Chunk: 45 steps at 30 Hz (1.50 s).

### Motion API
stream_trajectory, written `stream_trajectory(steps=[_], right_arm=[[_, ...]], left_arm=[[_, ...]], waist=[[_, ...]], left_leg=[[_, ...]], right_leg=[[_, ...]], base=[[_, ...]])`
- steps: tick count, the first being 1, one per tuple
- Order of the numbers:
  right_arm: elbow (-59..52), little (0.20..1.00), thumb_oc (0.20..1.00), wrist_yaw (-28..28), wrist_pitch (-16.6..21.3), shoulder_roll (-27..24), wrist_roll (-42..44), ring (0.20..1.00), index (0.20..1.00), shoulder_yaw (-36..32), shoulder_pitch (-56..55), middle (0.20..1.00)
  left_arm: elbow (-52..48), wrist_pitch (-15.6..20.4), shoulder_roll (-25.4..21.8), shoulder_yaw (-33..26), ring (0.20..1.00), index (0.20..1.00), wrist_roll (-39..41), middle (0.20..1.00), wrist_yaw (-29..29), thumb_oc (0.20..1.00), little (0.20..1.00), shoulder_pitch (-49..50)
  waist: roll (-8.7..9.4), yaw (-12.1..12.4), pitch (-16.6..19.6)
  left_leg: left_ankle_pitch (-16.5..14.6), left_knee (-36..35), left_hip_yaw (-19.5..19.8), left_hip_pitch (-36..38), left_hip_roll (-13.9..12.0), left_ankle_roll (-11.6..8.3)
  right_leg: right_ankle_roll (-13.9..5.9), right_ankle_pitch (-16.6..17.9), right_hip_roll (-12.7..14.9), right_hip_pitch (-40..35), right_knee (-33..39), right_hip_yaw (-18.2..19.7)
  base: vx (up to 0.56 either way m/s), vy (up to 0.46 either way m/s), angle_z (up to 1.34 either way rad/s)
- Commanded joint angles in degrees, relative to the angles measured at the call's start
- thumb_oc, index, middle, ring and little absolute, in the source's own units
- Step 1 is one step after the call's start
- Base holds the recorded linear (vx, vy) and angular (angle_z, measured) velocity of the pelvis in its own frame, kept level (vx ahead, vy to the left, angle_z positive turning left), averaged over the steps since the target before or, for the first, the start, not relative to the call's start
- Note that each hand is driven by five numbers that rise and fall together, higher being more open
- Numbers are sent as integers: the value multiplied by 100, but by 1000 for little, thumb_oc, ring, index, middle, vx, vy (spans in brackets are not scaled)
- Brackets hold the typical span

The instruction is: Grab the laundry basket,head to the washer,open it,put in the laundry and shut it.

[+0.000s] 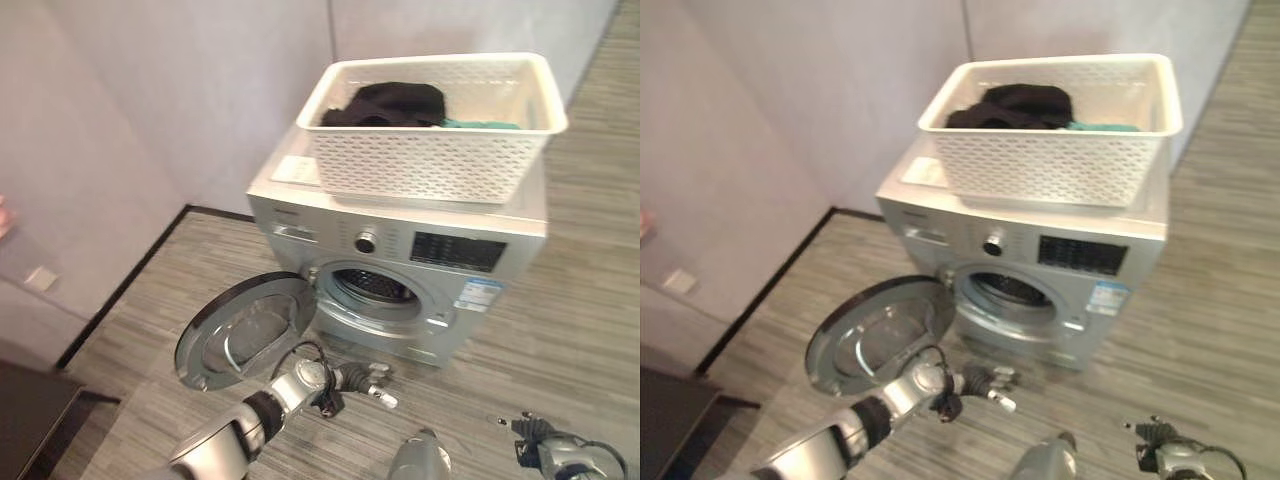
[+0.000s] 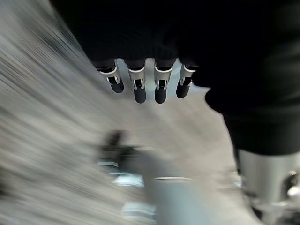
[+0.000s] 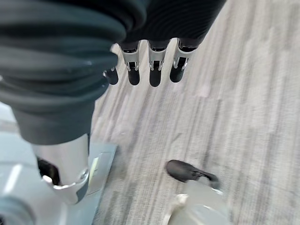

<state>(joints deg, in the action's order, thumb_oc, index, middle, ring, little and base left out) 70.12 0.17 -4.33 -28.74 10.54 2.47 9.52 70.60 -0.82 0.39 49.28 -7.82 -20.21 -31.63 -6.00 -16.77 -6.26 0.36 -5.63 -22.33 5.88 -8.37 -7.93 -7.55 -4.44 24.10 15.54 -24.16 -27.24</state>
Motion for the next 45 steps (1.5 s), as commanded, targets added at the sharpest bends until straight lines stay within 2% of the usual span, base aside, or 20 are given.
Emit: stream_trajectory(steps=[1, 3, 4, 5, 7, 9, 12, 16, 23, 26, 29, 30, 31, 34, 36, 38, 39, 42, 43, 45], right_arm=[[-76, 1000, 1000, -289, 240, 469, 468, 1000, 1000, -106, -197, 1000], [-510, 1000, 1000, -386, 417, 621, 699, 1000, 1000, -46, -451, 1000], [-952, 1000, 1000, -410, 504, 696, 761, 1000, 1000, -37, -745, 1000], [-973, 1000, 1000, -415, 495, 698, 761, 1000, 1000, -29, -760, 1000], [-1526, 1000, 1000, -356, 537, 773, 659, 1000, 1000, 34, -1237, 1000], [-1677, 1000, 1000, -338, 544, 800, 664, 1000, 1000, 28, -1374, 1000], [-1730, 1000, 1000, -308, 553, 872, 727, 1000, 1000, 49, -1466, 1000], [-1551, 1000, 1000, -248, 598, 900, 699, 1000, 1000, 173, -1335, 1000], [-1393, 1000, 1000, -239, 626, 891, 735, 1000, 1000, 214, -1133, 1000], [-927, 1000, 1000, -226, 468, 865, 648, 1000, 1000, 110, -1189, 1000], [-926, 1000, 1000, -225, 469, 864, 648, 1000, 1000, 110, -1189, 1000], [-695, 1000, 1000, -244, 394, 873, 625, 1000, 1000, 35, -1190, 1000], [287, 1000, 1000, -358, 223, 879, 534, 1000, 1000, -231, -987, 1000], [793, 1000, 1000, -431, 189, 817, 658, 1000, 1000, -491, -850, 1000], [1025, 1000, 1000, -490, 183, 780, 866, 1000, 1000, -723, -822, 1000], [1204, 1000, 1000, -557, 188, 667, 1087, 1000, 1000, -949, -751, 1000], [1274, 1000, 1000, -601, 200, 628, 1144, 1000, 1000, -1008, -715, 1000], [1331, 1000, 1000, -745, 231, 489, 1169, 1000, 1000, -1104, -603, 1000], [1314, 1000, 1000, -785, 246, 478, 1182, 1000, 1000, -1084, -537, 1000], [1295, 1000, 1000, -794, 267, 515, 1268, 1000, 1000, -1030, -425, 1000]], left_arm=[[428, -155, -440, -785, 1000, 1000, -1574, 1000, 1487, 1000, 1000, -377], [748, -301, -723, -1427, 1000, 1000, -1646, 1000, 2136, 1000, 1000, -498], [919, -384, -1019, -2025, 1000, 1000, -1506, 1000, 2408, 1000, 1000, -457], [922, -380, -1023, -2030, 1000, 1000, -1507, 1000, 2410, 1000, 1000, -449], [1022, -395, -1463, -2826, 1000, 1000, -1046, 1000, 2784, 1000, 1000, -284], [955, -369, -1654, -3024, 1000, 1000, -879, 1000, 2916, 1000, 1000, -250], [770, -263, -1990, -3258, 1000, 1000, -594, 1000, 3146, 1000, 1000, -191], [748, -240, -2248, -3149, 1000, 1000, -760, 1000, 3193, 1000, 1000, -86], [751, -162, -2108, -3262, 1000, 1000, -468, 1000, 3149, 1000, 1000, 152], [799, -154, -1818, -3407, 1000, 1000, -189, 1000, 3055, 1000, 1000, 488], [798, -154, -1817, -3408, 1000, 1000, -189, 1000, 3055, 1000, 1000, 489], [785, -121, -1782, -3526, 1000, 1000, -43, 1000, 3017, 1000, 1000, 644], [539, 32, -1688, -3853, 1000, 1000, 369, 1000, 2938, 1000, 1000, 1280], [308, 109, -1691, -4063, 1000, 1000, 549, 1000, 2963, 1000, 1000, 1725], [310, 132, -1606, -4137, 1000, 1000, 606, 1000, 2998, 1000, 1000, 1951], [401, 122, -1455, -4063, 1000, 1000, 546, 1000, 3022, 1000, 1000, 2087], [500, 110, -1365, -4005, 1000, 1000, 466, 1000, 3000, 1000, 1000, 2150], [575, 83, -1208, -3620, 1000, 1000, 33, 1000, 3041, 1000, 1000, 2304], [562, 83, -1161, -3450, 1000, 1000, -153, 1000, 3032, 1000, 1000, 2357], [592, 112, -1096, -3382, 1000, 1000, -190, 1000, 2977, 1000, 1000, 2463]], waist=[[307, 217, -236], [444, 239, -329], [563, 249, -405], [567, 243, -398], [690, 330, -481], [717, 374, -503], [712, 471, -528], [697, 555, -486], [570, 547, -367], [401, 528, -257], [398, 527, -257], [358, 571, -221], [207, 824, -51], [214, 1018, 66], [305, 1084, 137], [443, 1187, 111], [552, 1230, 106], [716, 1338, 52], [729, 1421, 20], [665, 1614, -52]], left_leg=[[-1145, 73, -6, 933, -126, 59], [-1099, 89, -45, 889, -142, 40], [-1086, 100, -94, 858, -162, 16], [-1085, 100, -96, 856, -161, 16], [-1060, 105, -132, 809, -217, -32], [-1041, 112, -124, 778, -245, -49], [-1011, 126, -84, 725, -296, -75], [-1001, 113, -77, 763, -334, -104], [-1007, 160, -70, 785, -397, -124], [-869, 468, -139, 723, -638, -251], [-869, 469, -138, 722, -642, -253], [-677, 601, -109, 702, -700, -312], [187, 1158, 156, 622, -998, -511], [1009, 1986, 617, 384, -1264, -577], [1264, 2393, 661, 303, -1424, -505], [930, 2714, 820, -8, -1340, -288], [477, 2624, 826, -241, -1205, -160], [-327, 2138, 670, -717, -946, -82], [-372, 1938, 743, -940, -810, -75], [-179, 1222, 977, -1034, -596, -150]], right_leg=[[-618, 1559, 205, 504, 1682, 105], [-604, 1620, 195, 594, 1678, 65], [-598, 1669, 165, 679, 1694, 49], [-598, 1671, 165, 681, 1696, 52], [-588, 1716, 186, 741, 1713, -11], [-587, 1726, 205, 753, 1696, -39], [-587, 1744, 214, 753, 1701, -79], [-590, 1734, 217, 683, 1723, -114], [-555, 1599, 176, 641, 1619, -63], [-399, 1322, -7, 485, 1575, -124], [-398, 1321, -11, 483, 1577, -127], [-328, 1238, -118, 432, 1585, -128], [13, 854, -746, 33, 1921, -123], [334, 556, -1307, -456, 2399, -51], [484, 372, -1530, -779, 2617, -50], [528, 269, -1599, -1115, 2864, 24], [489, 206, -1553, -1247, 2890, 39], [323, 192, -1377, -1488, 2916, 64], [273, 178, -1358, -1535, 2916, 137], [198, 160, -1404, -1689, 2916, 267]], base=[[-44, -109, -33], [-58, -127, -8], [-46, -96, -7], [-38, -100, -11], [-16, -89, -16], [-9, -68, -3], [2, -49, 4], [28, -40, 13], [47, -35, 6], [59, -115, 7], [17, -45, 8], [135, -303, -1], [177, -362, -1], [146, -268, -37], [144, -195, -57], [149, -99, -19], [128, -14, 1], [89, 84, 24], [73, 178, 25], [102, 195, -16]])
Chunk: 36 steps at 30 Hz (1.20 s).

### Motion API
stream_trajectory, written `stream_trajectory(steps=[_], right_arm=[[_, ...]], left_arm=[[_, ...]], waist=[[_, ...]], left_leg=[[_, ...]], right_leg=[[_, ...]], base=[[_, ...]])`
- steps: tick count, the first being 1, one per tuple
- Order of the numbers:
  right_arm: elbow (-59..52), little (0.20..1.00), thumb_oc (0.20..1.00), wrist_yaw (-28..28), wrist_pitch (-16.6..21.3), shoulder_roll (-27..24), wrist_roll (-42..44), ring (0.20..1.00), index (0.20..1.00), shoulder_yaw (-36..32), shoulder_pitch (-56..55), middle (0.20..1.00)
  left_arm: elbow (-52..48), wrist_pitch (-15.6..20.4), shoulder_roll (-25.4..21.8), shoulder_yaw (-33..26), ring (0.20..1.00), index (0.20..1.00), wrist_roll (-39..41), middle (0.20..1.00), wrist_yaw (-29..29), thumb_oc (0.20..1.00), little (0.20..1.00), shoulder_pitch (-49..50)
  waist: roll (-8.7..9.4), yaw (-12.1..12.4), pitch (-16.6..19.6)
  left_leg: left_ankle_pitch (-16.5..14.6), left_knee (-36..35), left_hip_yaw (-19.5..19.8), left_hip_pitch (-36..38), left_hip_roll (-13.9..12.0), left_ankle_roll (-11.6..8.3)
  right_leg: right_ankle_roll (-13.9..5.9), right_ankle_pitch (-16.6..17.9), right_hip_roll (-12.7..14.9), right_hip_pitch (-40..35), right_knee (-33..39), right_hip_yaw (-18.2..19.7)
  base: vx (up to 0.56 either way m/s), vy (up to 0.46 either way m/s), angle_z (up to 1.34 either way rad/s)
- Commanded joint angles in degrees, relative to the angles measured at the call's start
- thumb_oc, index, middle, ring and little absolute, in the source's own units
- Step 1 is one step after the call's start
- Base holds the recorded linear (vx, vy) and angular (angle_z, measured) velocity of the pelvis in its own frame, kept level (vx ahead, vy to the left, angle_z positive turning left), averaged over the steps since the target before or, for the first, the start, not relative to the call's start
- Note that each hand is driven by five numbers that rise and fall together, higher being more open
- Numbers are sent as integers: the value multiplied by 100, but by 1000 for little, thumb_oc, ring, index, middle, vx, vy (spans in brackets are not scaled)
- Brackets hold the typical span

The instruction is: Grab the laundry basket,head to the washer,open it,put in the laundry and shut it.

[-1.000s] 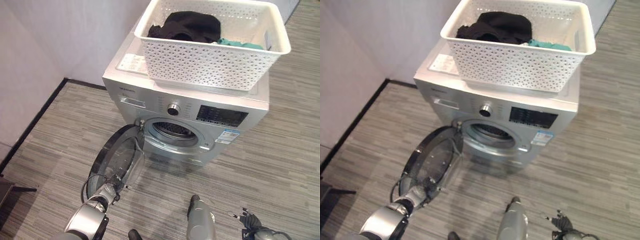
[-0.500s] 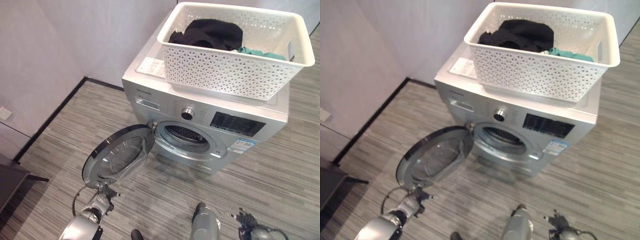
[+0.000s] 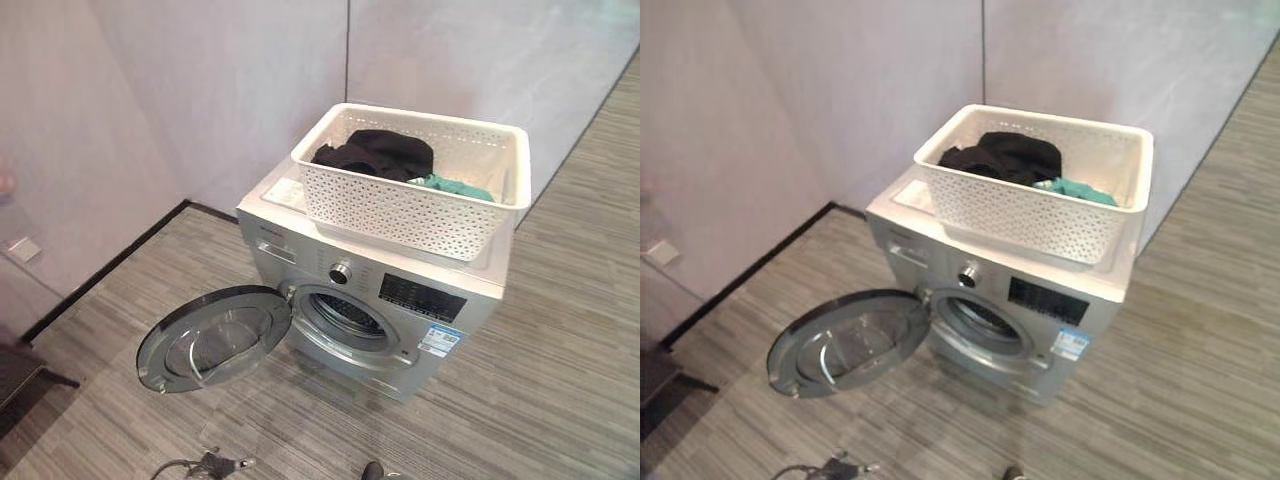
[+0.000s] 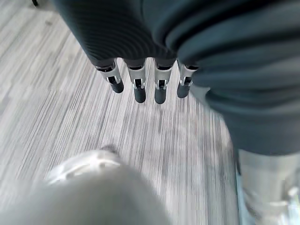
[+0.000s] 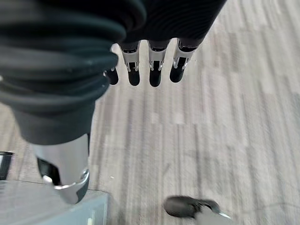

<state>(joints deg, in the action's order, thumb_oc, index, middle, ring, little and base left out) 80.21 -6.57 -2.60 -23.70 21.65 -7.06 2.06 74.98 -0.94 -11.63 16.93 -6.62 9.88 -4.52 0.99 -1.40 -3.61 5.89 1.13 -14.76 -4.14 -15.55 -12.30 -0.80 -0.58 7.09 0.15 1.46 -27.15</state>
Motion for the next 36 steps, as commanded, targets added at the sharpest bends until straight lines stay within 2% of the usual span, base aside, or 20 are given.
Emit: stream_trajectory(steps=[1, 3, 4, 5, 6, 11, 14, 15, 16, 18, 23, 24, 25, 27, 29, 31, 32, 33, 35, 36], right_arm=[[246, 1000, 1000, -84, 103, 55, 192, 1000, 1000, -21, 373, 1000], [225, 1000, 1000, -60, 132, 144, 172, 1000, 1000, 12, 437, 1000], [225, 1000, 1000, -60, 132, 144, 172, 1000, 1000, 12, 437, 1000], [189, 1000, 1000, 25, 147, 289, 229, 1000, 1000, -81, 425, 1000], [186, 1000, 1000, 24, 147, 292, 230, 1000, 1000, -80, 419, 1000], [54, 1000, 1000, 71, 137, 473, 176, 1000, 1000, -3, 454, 1000], [13, 1000, 1000, -116, 191, 513, 531, 1000, 1000, -361, 463, 1000], [-78, 1000, 1000, -221, 255, 509, 896, 1000, 1000, -567, 512, 1000], [-80, 1000, 1000, -222, 254, 509, 897, 1000, 1000, -568, 512, 1000], [-213, 1000, 1000, -404, 373, 292, 1578, 1000, 1000, -1059, 522, 1000], [-749, 1000, 1000, -827, 653, -145, 1836, 1000, 1000, -1462, 454, 1000], [-1442, 1000, 1000, -1227, 865, -383, 1619, 1000, 1000, -1656, 272, 1000], [-1466, 1000, 1000, -1243, 857, -373, 1609, 1000, 1000, -1664, 262, 1000], [-2637, 1000, 1000, -1763, 1145, -524, 1295, 1000, 1000, -1909, 147, 1000], [-4156, 1000, 1000, -2296, 1367, -472, 798, 1000, 1000, -2106, 11, 1000], [-5287, 1000, 1000, -2734, 1625, -399, 348, 1000, 1000, -2219, 53, 1000], [-6316, 1000, 1000, -3009, 1762, -347, -160, 1000, 1000, -2262, 139, 1000], [-6367, 1000, 1000, -3033, 1732, -315, -193, 1000, 1000, -2264, 129, 1000], [-7958, 1000, 1000, -3036, 1544, -369, -1388, 1000, 1000, -2176, 150, 1000], [-8006, 1000, 1000, -3044, 1509, -348, -1425, 1000, 1000, -2172, 141, 1000]], left_arm=[[185, 159, 102, -277, 1000, 1000, -129, 1000, -60, 1000, 1000, -186], [307, 190, 138, -484, 1000, 1000, 19, 1000, -67, 1000, 1000, -8], [307, 190, 138, -484, 1000, 1000, 19, 1000, -67, 1000, 1000, -8], [369, 180, 79, -570, 1000, 1000, -8, 1000, -82, 1000, 1000, 161], [367, 180, 77, -570, 1000, 1000, -8, 1000, -83, 1000, 1000, 167], [399, 173, -5, -763, 1000, 1000, 43, 1000, -101, 1000, 1000, 321], [414, 148, -41, -814, 1000, 1000, 108, 1000, -89, 1000, 1000, 319], [396, 129, -52, -815, 1000, 1000, 138, 1000, -60, 1000, 1000, 293], [396, 129, -53, -814, 1000, 1000, 138, 1000, -60, 1000, 1000, 291], [377, 115, -87, -808, 1000, 1000, 173, 1000, -51, 1000, 1000, 283], [274, 133, -141, -655, 1000, 1000, 106, 1000, -60, 1000, 1000, 241], [230, 163, -130, -649, 1000, 1000, 30, 1000, -45, 1000, 1000, 244], [229, 163, -129, -646, 1000, 1000, 28, 1000, -44, 1000, 1000, 243], [210, 195, -109, -673, 1000, 1000, -37, 1000, 9, 1000, 1000, 206], [204, 207, -65, -763, 1000, 1000, -63, 1000, 89, 1000, 1000, 148], [285, 213, -31, -874, 1000, 1000, -61, 1000, 158, 1000, 1000, 114], [341, 197, -38, -940, 1000, 1000, -162, 1000, 203, 1000, 1000, 117], [342, 198, -42, -944, 1000, 1000, -165, 1000, 205, 1000, 1000, 115], [412, 182, -48, -1102, 1000, 1000, -279, 1000, 279, 1000, 1000, 163], [414, 183, -40, -1109, 1000, 1000, -284, 1000, 283, 1000, 1000, 167]], waist=[[-60, 204, -325], [-120, 301, -254], [-120, 301, -254], [-113, 309, -144], [-113, 322, -159], [-80, 423, -100], [-37, 423, -72], [-43, 390, -121], [-39, 396, -122], [-30, 290, -236], [-1, 190, -409], [11, 101, -391], [6, 104, -382], [-1, 16, -357], [3, -68, -321], [56, -118, -315], [160, -108, -224], [179, -112, -225], [307, -53, 8], [299, -61, 17]], left_leg=[[-766, 422, 490, -49, 253, 292], [-815, 141, 859, 76, 534, 409], [-815, 141, 859, 76, 534, 409], [-865, 186, 766, 147, 673, 516], [-883, 194, 753, 173, 668, 514], [-1089, 189, 627, 385, 964, 777], [-1281, 278, 528, 469, 1178, 981], [-1341, 270, 517, 551, 1267, 1097], [-1341, 270, 511, 551, 1271, 1099], [-1404, 246, 514, 691, 1354, 1270], [-1484, 269, 580, 843, 1455, 1412], [-1491, 186, 668, 892, 1490, 1395], [-1466, 179, 667, 874, 1485, 1396], [-1503, 122, 730, 882, 1489, 1345], [-1520, 76, 786, 875, 1511, 1297], [-1549, 41, 825, 948, 1567, 1268], [-1593, -56, 896, 1058, 1660, 1243], [-1561, -65, 895, 1047, 1677, 1248], [-1522, -273, 956, 1184, 1713, 1201], [-1513, -296, 959, 1191, 1708, 1198]], right_leg=[[-519, -230, 298, -225, 354, 324], [-554, -170, 311, -318, 354, 379], [-554, -170, 311, -318, 354, 379], [-645, -57, 537, -500, 300, 341], [-647, -67, 536, -517, 292, 355], [-764, -25, 860, -532, -23, 448], [-863, -72, 1100, -502, -479, 393], [-873, -134, 1161, -366, -872, 464], [-875, -142, 1169, -355, -890, 474], [-845, -279, 1138, -21, -1760, 690], [-852, -271, 1006, 339, -2603, 880], [-850, -280, 909, 398, -2223, 1081], [-840, -245, 898, 402, -2187, 1073], [-906, -150, 955, 458, -1660, 1281], [-1011, 239, 1090, 550, -927, 1492], [-1104, 562, 1193, 590, -580, 1619], [-1132, 540, 1155, 441, -444, 1732], [-1129, 569, 1170, 450, -431, 1734], [-1176, 603, 1095, 366, -475, 1791], [-1176, 600, 1090, 367, -475, 1787]], base=[[66, 196, -45], [86, 192, -58], [207, 333, -80], [136, 249, -58], [193, 354, -28], [77, 228, -18], [89, 297, -4], [40, 193, -8], [44, 226, -9], [43, 209, -9], [61, 124, -13], [54, 6, 5], [82, -5, 23], [65, -49, 20], [92, -71, 8], [151, -53, 15], [122, -30, 23], [160, -34, 39], [170, -67, 55], [191, -117, 54]])
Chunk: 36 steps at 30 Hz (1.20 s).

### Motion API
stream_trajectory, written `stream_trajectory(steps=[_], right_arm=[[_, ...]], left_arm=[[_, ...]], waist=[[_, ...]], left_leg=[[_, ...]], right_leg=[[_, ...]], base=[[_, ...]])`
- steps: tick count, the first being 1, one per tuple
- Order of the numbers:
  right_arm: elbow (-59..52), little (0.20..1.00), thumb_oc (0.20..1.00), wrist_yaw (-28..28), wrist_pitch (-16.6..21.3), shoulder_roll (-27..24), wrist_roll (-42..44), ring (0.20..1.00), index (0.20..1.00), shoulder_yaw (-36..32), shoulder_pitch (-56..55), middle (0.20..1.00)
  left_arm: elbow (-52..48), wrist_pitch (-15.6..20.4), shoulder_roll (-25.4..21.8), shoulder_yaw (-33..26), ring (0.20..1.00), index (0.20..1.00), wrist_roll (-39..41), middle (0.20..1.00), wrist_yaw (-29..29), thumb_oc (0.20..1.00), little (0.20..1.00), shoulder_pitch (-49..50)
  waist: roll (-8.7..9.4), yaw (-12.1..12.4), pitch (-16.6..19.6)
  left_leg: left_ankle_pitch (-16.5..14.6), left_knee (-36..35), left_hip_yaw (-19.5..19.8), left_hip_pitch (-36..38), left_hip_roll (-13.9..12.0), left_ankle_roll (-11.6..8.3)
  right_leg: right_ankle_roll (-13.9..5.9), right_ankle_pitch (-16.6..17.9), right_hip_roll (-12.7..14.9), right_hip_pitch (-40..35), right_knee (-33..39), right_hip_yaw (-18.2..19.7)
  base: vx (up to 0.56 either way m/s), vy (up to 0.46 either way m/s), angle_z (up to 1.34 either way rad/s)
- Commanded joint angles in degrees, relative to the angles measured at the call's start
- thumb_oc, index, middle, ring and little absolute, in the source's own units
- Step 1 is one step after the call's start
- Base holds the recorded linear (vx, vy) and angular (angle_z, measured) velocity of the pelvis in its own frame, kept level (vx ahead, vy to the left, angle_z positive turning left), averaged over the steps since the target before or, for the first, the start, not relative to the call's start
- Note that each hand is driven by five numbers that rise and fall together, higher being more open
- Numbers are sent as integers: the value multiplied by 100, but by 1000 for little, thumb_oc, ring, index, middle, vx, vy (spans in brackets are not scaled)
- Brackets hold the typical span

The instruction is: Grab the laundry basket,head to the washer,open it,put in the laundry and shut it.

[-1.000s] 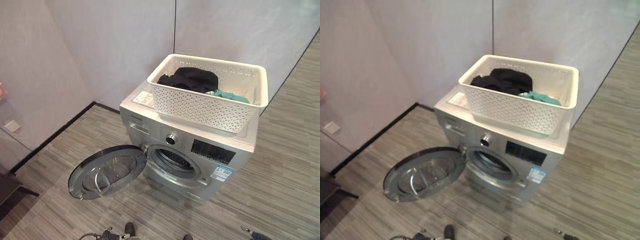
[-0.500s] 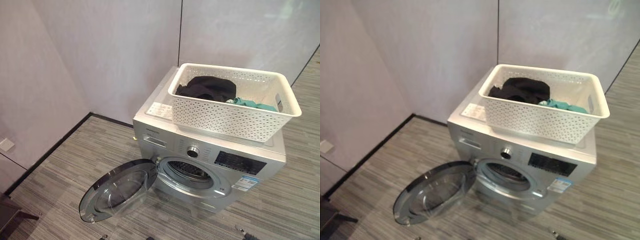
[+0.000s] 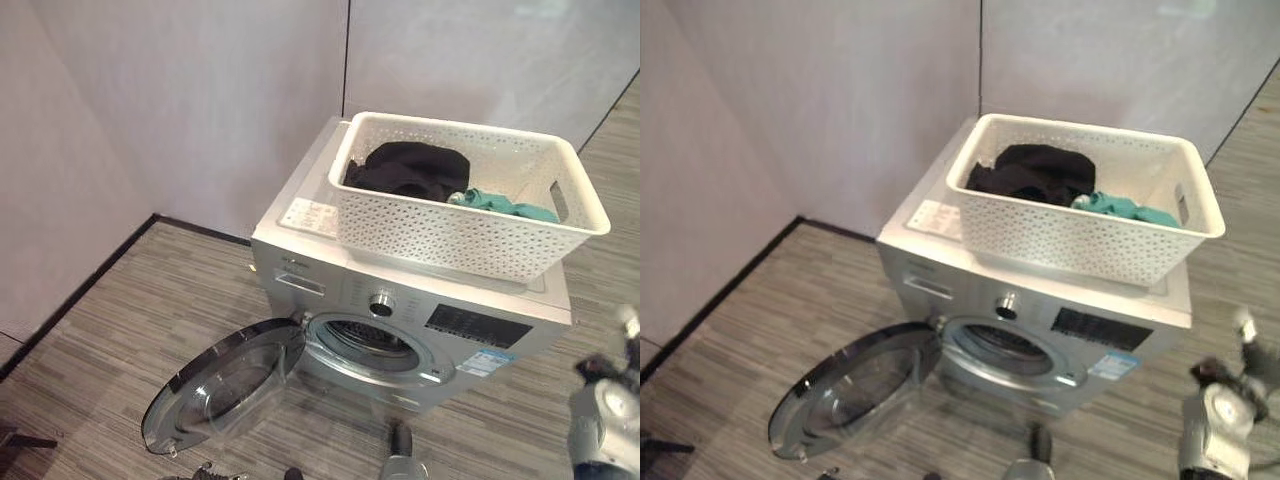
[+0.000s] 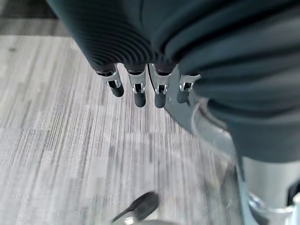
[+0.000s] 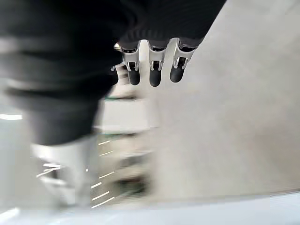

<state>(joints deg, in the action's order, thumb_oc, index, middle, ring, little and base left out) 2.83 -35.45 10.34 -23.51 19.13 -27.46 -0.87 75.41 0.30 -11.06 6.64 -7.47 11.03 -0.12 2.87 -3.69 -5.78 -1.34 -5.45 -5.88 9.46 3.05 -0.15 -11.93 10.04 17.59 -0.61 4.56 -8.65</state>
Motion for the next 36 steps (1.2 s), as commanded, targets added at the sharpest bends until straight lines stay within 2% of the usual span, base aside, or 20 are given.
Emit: stream_trajectory(steps=[1, 5, 7, 8, 10, 11, 12, 14, 15, 17, 20, 22, 27, 32, 36], right_arm=[[-1160, 1000, 1000, 34, 144, -514, -1670, 1000, 1000, -44, 552, 1000], [-2077, 1000, 1000, 234, 97, -785, -2342, 1000, 1000, 109, 972, 1000], [-1988, 1000, 1000, 799, -21, -1379, -2180, 1000, 1000, 977, 1703, 1000], [-1942, 1000, 1000, 800, -8, -1408, -2162, 1000, 1000, 1003, 1742, 1000], [-1293, 1000, 1000, 1445, -442, -2275, -2353, 1000, 1000, 1687, 2174, 1000], [-1131, 1000, 1000, 1622, -535, -2497, -2299, 1000, 1000, 1903, 2364, 1000], [-484, 1000, 1000, 2382, -770, -3097, -1913, 1000, 1000, 2754, 3082, 1000], [-160, 1000, 1000, 2498, -809, -3193, -1778, 1000, 1000, 3142, 3426, 1000], [111, 1000, 1000, 2826, -911, -3367, -1824, 1000, 1000, 3482, 3704, 1000], [1296, 1000, 1000, 3493, -1132, -3615, -2023, 1000, 1000, 4643, 4626, 1000], [2517, 1000, 1000, 3737, -1235, -3409, -2387, 1000, 1000, 5532, 5432, 1000], [3424, 1000, 1000, 4374, -1208, -3349, -2217, 1000, 1000, 6417, 6084, 1000], [3454, 1000, 1000, 4927, -1092, -3561, -2043, 1000, 1000, 7050, 6191, 1000], [3708, 1000, 1000, 4981, -1060, -3333, -2363, 1000, 1000, 7393, 6334, 1000], [3786, 1000, 1000, 5052, -1050, -3272, -2465, 1000, 1000, 7596, 6499, 1000]], left_arm=[[362, 29, -94, -160, 1000, 1000, -212, 1000, 172, 1000, 1000, -209], [311, 39, -105, -88, 1000, 1000, -300, 1000, 169, 1000, 1000, -164], [245, 46, -178, 74, 1000, 1000, -406, 1000, 79, 1000, 1000, -113], [242, 45, -166, 62, 1000, 1000, -405, 1000, 77, 1000, 1000, -111], [251, 59, -243, 57, 1000, 1000, -369, 1000, -55, 1000, 1000, -28], [267, 60, -259, 63, 1000, 1000, -332, 1000, -83, 1000, 1000, 6], [345, 44, -280, 135, 1000, 1000, -172, 1000, -240, 1000, 1000, 52], [391, 50, -239, 135, 1000, 1000, -104, 1000, -277, 1000, 1000, 72], [420, 51, -253, 191, 1000, 1000, -41, 1000, -360, 1000, 1000, 82], [516, 39, -257, 243, 1000, 1000, 99, 1000, -480, 1000, 1000, 132], [581, 35, -245, 271, 1000, 1000, 269, 1000, -549, 1000, 1000, 127], [636, 47, -317, 185, 1000, 1000, 492, 1000, -651, 1000, 1000, 171], [797, 69, -423, -81, 1000, 1000, 689, 1000, -781, 1000, 1000, 314], [847, 65, -491, -255, 1000, 1000, 854, 1000, -729, 1000, 1000, 216], [795, 92, -494, -171, 1000, 1000, 854, 1000, -712, 1000, 1000, 132]], waist=[[113, 224, 303], [100, 326, 372], [213, 507, 421], [199, 498, 418], [282, 634, 425], [324, 662, 437], [409, 710, 431], [401, 682, 434], [439, 718, 431], [491, 752, 444], [512, 790, 449], [566, 809, 453], [614, 831, 432], [623, 861, 389], [636, 865, 320]], left_leg=[[-778, 288, 125, -108, -230, -48], [-796, 251, 272, -47, -393, -106], [-740, 207, 320, -6, -502, -161], [-739, 201, 317, 0, -505, -163], [-740, 167, 299, 77, -579, -199], [-713, 155, 285, 71, -584, -206], [-679, 136, 237, 93, -631, -240], [-675, 129, 223, 97, -647, -252], [-657, 133, 220, 86, -667, -264], [-622, 108, 197, 109, -746, -317], [-577, 96, 200, 88, -814, -370], [-491, 82, 243, -13, -915, -479], [-422, 67, 271, -94, -1009, -590], [-394, 45, 256, -85, -1066, -641], [-356, 50, 265, -153, -1103, -669]], right_leg=[[-40, -501, -3, 400, -781, -160], [11, -703, -119, 226, -730, -403], [69, -743, -179, 80, -599, -554], [70, -742, -183, 74, -592, -554], [106, -797, -255, -4, -559, -593], [122, -785, -261, -8, -531, -600], [156, -781, -318, -33, -483, -594], [166, -782, -344, -37, -461, -586], [180, -790, -360, -46, -451, -591], [220, -840, -432, -100, -401, -630], [258, -882, -485, -142, -351, -678], [310, -968, -584, -164, -288, -729], [338, -1029, -637, -185, -244, -820], [365, -1069, -702, -234, -197, -842], [390, -1085, -744, -199, -182, -839]], base=[[83, -67, 26], [80, -93, 17], [48, -101, 19], [17, -58, 7], [14, -49, 7], [-11, -67, 1], [-23, -46, -3], [-12, -25, -8], [-13, -19, -9], [-3, -32, -6], [8, -26, 0], [27, -67, 12], [18, -33, 13], [36, -26, 2], [4, -26, -1]])
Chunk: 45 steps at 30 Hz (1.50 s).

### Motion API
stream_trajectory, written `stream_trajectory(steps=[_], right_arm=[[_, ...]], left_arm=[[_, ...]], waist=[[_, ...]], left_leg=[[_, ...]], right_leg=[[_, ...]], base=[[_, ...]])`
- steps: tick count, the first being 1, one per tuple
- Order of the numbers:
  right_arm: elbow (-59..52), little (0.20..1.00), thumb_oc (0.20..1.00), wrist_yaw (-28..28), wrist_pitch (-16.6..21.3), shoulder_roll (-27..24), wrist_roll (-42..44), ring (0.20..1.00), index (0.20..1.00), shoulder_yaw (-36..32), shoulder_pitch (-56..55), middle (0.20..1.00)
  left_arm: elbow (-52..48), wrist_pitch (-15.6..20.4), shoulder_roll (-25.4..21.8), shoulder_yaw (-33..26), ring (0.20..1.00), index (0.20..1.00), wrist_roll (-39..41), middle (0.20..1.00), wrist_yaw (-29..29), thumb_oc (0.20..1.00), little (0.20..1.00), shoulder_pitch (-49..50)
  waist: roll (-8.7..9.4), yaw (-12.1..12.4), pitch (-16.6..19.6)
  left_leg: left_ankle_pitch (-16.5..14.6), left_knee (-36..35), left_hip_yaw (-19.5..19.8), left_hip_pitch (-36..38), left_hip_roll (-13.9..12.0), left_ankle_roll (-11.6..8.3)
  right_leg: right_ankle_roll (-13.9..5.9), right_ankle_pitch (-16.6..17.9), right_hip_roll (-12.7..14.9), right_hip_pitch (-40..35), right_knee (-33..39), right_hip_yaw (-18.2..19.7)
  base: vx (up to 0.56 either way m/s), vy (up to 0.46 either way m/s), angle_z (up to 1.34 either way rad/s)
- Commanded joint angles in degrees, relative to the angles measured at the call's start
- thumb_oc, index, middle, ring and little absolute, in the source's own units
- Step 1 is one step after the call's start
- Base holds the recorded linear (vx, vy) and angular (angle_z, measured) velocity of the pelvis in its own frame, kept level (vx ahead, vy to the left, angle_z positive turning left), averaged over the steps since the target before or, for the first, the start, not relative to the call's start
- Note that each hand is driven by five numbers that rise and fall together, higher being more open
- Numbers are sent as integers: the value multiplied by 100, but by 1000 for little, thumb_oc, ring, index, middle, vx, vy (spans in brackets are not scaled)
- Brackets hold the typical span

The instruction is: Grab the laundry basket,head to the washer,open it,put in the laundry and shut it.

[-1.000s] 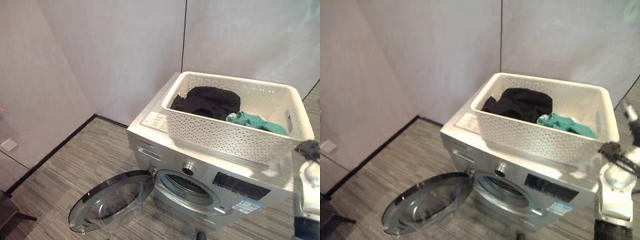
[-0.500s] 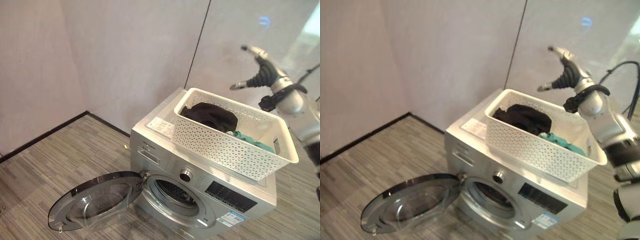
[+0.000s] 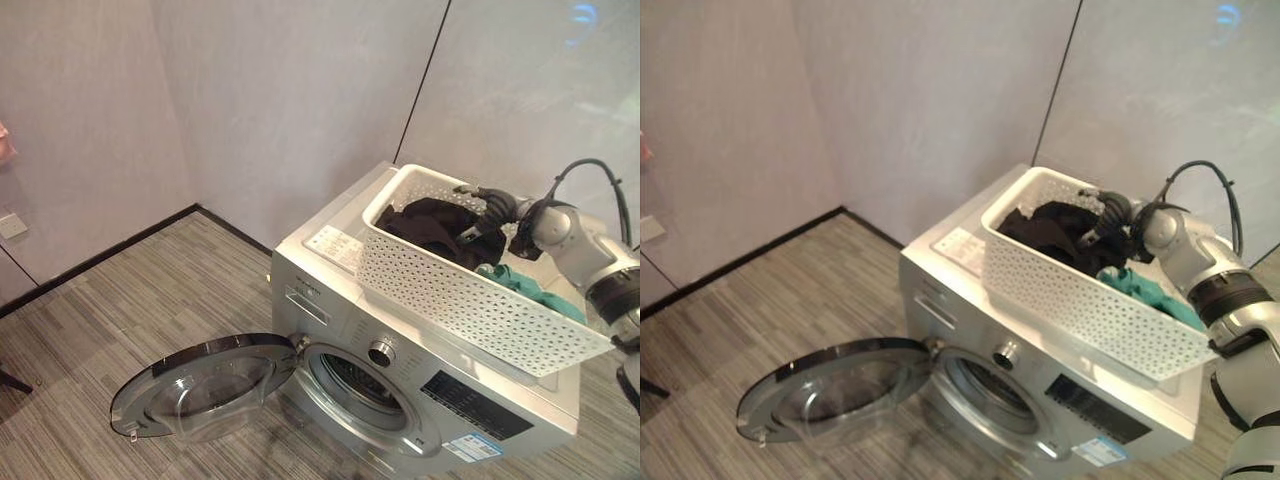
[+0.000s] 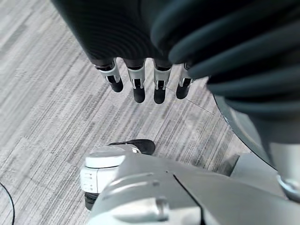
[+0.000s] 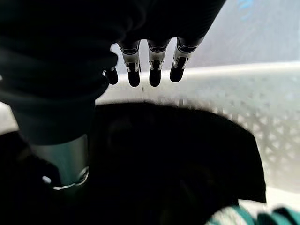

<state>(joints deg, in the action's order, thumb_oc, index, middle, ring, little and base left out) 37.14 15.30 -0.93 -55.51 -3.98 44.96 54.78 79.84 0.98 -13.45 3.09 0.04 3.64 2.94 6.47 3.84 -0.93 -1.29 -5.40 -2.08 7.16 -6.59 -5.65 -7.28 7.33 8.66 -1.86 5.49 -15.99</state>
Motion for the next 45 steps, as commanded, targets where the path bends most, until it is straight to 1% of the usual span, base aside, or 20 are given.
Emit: stream_trajectory(steps=[1, 7, 11, 12, 13, 21, 24, 26, 28, 29, 30, 31, 32, 33, 35, 37, 38, 41, 42, 45], right_arm=[[324, 1000, 1000, 21, 78, -75, -172, 1000, 1000, 414, 965, 1000], [319, 1000, 1000, 257, 66, -115, -202, 1000, 1000, 643, 908, 1000], [448, 1000, 1000, 397, 32, -157, -186, 1000, 1000, 809, 950, 1000], [516, 727, 727, 381, 31, -151, -196, 727, 727, 810, 969, 727], [592, 200, 200, 335, 23, -132, -208, 200, 200, 782, 999, 200], [827, 200, 200, 188, -11, -32, -226, 200, 200, 574, 1111, 200], [955, 200, 200, -10, 22, -93, -20, 200, 200, 406, 1244, 200], [924, 200, 200, -123, 66, -193, 135, 200, 200, 318, 1334, 200], [630, 200, 200, -327, 155, -584, 472, 200, 200, 177, 1546, 200], [626, 200, 200, -327, 153, -588, 473, 200, 200, 175, 1544, 200], [458, 200, 200, -505, 230, -867, 790, 200, 200, 34, 1669, 200], [453, 200, 200, -505, 228, -871, 791, 200, 200, 30, 1665, 200], [425, 200, 200, -637, 267, -973, 953, 200, 200, -89, 1700, 200], [236, 200, 200, -901, 331, -1175, 1298, 200, 200, -402, 1790, 200], [143, 200, 200, -1032, 370, -1233, 1406, 200, 200, -581, 1773, 200], [33, 200, 200, -1496, 445, -1246, 1630, 200, 200, -1049, 1822, 200], [26, 200, 200, -1498, 442, -1246, 1627, 200, 200, -1064, 1807, 200], [-223, 200, 200, -2154, 436, -1060, 1458, 200, 200, -1665, 1859, 200], [-234, 200, 200, -2157, 431, -1059, 1453, 200, 200, -1684, 1839, 200], [-461, 200, 200, -2533, 386, -944, 1156, 200, 200, -2007, 1733, 200]], left_arm=[[329, 32, -248, 209, 1000, 1000, 117, 1000, 9, 1000, 1000, -190], [119, 97, -210, 327, 1000, 1000, 236, 1000, -40, 1000, 1000, -238], [-118, 174, -141, 532, 1000, 1000, 343, 1000, -90, 1000, 1000, -232], [-138, 179, -134, 551, 1000, 1000, 359, 1000, -91, 1000, 1000, -233], [-154, 187, -131, 575, 1000, 1000, 372, 1000, -86, 1000, 1000, -224], [-99, 172, -95, 672, 1000, 1000, 346, 1000, -82, 1000, 1000, -198], [-35, 160, -59, 752, 1000, 1000, 271, 1000, -65, 1000, 1000, -214], [-5, 164, -57, 766, 1000, 1000, 240, 1000, -55, 1000, 1000, -229], [32, 171, -74, 750, 1000, 1000, 175, 1000, -43, 1000, 1000, -231], [32, 171, -74, 751, 1000, 1000, 175, 1000, -43, 1000, 1000, -233], [65, 190, -77, 748, 1000, 1000, 133, 1000, -28, 1000, 1000, -233], [66, 190, -78, 751, 1000, 1000, 133, 1000, -28, 1000, 1000, -234], [89, 207, -84, 759, 1000, 1000, 106, 1000, -17, 1000, 1000, -244], [136, 216, -84, 774, 1000, 1000, 55, 1000, 7, 1000, 1000, -258], [157, 218, -89, 779, 1000, 1000, 36, 1000, 16, 1000, 1000, -269], [214, 205, -73, 803, 1000, 1000, -34, 1000, 64, 1000, 1000, -284], [215, 205, -77, 804, 1000, 1000, -35, 1000, 64, 1000, 1000, -284], [206, 175, -40, 807, 1000, 1000, -101, 1000, 191, 1000, 1000, -325], [206, 175, -45, 808, 1000, 1000, -101, 1000, 192, 1000, 1000, -324], [166, 139, 4, 820, 1000, 1000, -132, 1000, 273, 1000, 1000, -336]], waist=[[279, 108, -180], [297, 134, -299], [269, 179, -472], [259, 183, -491], [244, 189, -516], [172, 137, -504], [142, 87, -448], [143, 61, -406], [143, 3, -322], [142, 6, -325], [142, -31, -275], [142, -28, -277], [143, -46, -251], [126, -74, -218], [132, -97, -178], [97, -136, -109], [101, -133, -111], [37, -152, -61], [42, -150, -62], [-11, -151, -32]], left_leg=[[-349, 44, -114, 51, -154, -127], [-284, 42, -60, -73, -220, -164], [-223, 57, -14, -235, -226, -183], [-216, 58, -13, -251, -226, -184], [-208, 63, -15, -267, -229, -180], [-215, 59, -36, -252, -235, -166], [-244, 41, -77, -154, -229, -163], [-267, 40, -97, -106, -231, -167], [-296, 40, -133, -44, -223, -176], [-297, 40, -134, -42, -223, -176], [-312, 40, -143, -15, -219, -178], [-313, 40, -143, -13, -219, -178], [-322, 40, -157, 8, -217, -179], [-358, 40, -184, 70, -223, -183], [-359, 40, -179, 63, -208, -173], [-398, 40, -199, 113, -206, -158], [-399, 40, -200, 116, -206, -159], [-444, 40, -244, 168, -187, -125], [-445, 40, -245, 171, -188, -125], [-466, 40, -257, 191, -181, -104]], right_leg=[[-68, -820, 137, -56, -273, -108], [-23, -868, 81, -21, -267, -162], [-11, -862, 48, 73, -247, -194], [-9, -857, 46, 92, -249, -188], [-4, -850, 41, 111, -247, -179], [32, -853, 12, 86, -203, -156], [40, -876, -14, -16, -160, -129], [31, -877, -19, -74, -119, -132], [19, -887, -24, -141, -98, -125], [19, -886, -25, -144, -98, -124], [14, -897, -27, -169, -102, -122], [14, -897, -27, -170, -103, -121], [12, -902, -28, -186, -107, -119], [13, -913, -37, -228, -110, -98], [7, -911, -25, -221, -111, -94], [5, -917, -19, -241, -116, -64], [5, -917, -20, -243, -117, -63], [7, -917, -23, -268, -113, -17], [8, -918, -23, -270, -114, -16], [17, -931, -22, -276, -125, 0]], base=[[0, 0, 0], [-5, -22, 2], [-30, -18, 14], [0, 0, 0], [0, 0, 0], [1, 0, -1], [0, 0, 0], [0, 0, 0], [0, 0, 0], [15, -3, 4], [0, 0, 0], [0, 0, 0], [11, -4, -5], [0, 0, 0], [10, -1, -4], [25, -3, -7], [13, 1, -13], [5, 5, -15], [12, 7, -4], [0, 0, 0]])
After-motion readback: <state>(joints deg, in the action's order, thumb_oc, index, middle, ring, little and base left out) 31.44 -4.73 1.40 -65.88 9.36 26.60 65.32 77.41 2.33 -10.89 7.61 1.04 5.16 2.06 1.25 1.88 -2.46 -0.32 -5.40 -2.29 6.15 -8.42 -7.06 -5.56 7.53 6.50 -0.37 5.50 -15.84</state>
